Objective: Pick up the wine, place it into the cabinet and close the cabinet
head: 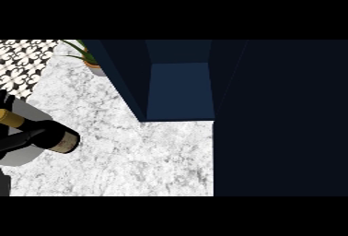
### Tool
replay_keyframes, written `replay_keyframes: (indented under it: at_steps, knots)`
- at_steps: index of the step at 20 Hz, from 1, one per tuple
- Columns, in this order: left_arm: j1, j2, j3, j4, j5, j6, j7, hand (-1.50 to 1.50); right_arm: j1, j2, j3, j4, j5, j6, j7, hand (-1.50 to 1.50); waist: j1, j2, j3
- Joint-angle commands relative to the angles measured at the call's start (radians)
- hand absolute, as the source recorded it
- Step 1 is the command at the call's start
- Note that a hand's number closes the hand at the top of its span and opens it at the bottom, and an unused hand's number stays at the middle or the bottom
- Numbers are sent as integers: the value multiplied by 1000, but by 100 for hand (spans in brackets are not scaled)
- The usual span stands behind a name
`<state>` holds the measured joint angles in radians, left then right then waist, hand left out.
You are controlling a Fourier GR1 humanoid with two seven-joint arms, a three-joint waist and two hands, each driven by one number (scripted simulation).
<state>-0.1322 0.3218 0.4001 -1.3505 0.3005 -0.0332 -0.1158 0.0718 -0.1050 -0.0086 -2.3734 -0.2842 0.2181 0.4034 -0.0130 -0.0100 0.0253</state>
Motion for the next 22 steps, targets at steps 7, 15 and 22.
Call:
replay_keyframes:
  at_steps: [7,15,22]
  knots:
    - [49,-25,39,262,-3,-20,-74,-150,-13,10,6,-11,11,-5,-24,-150,-6,19,-28]
    - [-10,-6,57,397,-9,-29,-132,-150,-15,2,10,20,33,4,-23,-150,-5,20,-28]
    - [-7,-14,76,479,6,-62,-206,-150,5,20,22,17,47,0,-39,-150,-8,22,-29]
